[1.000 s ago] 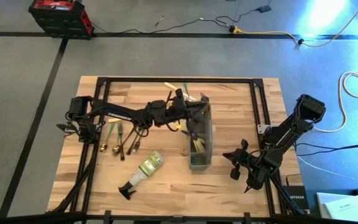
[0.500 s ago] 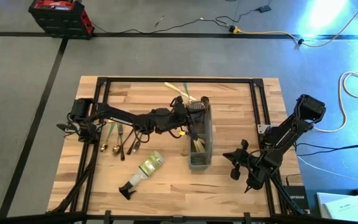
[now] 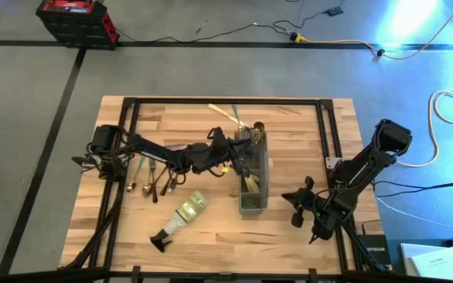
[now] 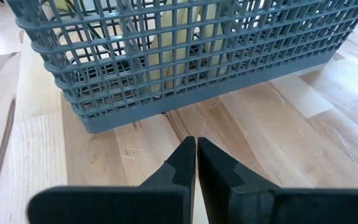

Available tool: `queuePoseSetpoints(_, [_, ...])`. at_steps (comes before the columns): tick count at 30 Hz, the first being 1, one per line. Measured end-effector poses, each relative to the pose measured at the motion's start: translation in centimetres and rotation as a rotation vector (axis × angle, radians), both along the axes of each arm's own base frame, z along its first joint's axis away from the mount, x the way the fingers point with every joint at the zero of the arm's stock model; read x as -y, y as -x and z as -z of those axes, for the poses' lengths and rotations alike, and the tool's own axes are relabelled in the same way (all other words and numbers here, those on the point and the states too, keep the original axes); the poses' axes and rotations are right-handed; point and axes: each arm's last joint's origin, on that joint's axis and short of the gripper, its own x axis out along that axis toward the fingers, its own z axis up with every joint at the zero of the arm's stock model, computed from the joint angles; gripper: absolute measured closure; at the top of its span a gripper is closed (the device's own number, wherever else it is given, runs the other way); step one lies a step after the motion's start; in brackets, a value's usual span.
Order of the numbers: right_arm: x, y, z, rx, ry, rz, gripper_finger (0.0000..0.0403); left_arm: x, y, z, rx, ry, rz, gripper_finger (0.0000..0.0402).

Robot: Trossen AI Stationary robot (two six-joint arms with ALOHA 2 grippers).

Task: Sort silverware
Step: Put the fork into the silverware basket

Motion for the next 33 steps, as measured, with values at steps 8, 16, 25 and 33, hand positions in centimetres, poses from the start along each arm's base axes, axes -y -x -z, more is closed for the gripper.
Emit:
queuePoseSetpoints(8, [0.0,0.0,0.0,0.012,0.000,0.003,0.0403,0.2,-0.5,1.7,-0.034,0.038,0.017,0.0401])
queuePoseSetpoints(16, [0.0,-0.1,-0.1,0.018,0.000,0.005,0.0403,0.4,-0.6,1.5,-0.026,-0.002,0.085,0.0393])
queuePoseSetpoints(25, [0.0,-0.1,-0.1,0.018,0.000,0.004,0.0403,0.0,-0.6,1.5,-0.026,-0.009,0.092,0.0340])
queuePoseSetpoints(33, [0.0,-0.1,-0.1,0.017,0.000,0.004,0.0403,-0.1,-0.6,1.4,-0.024,-0.009,0.098,0.0291])
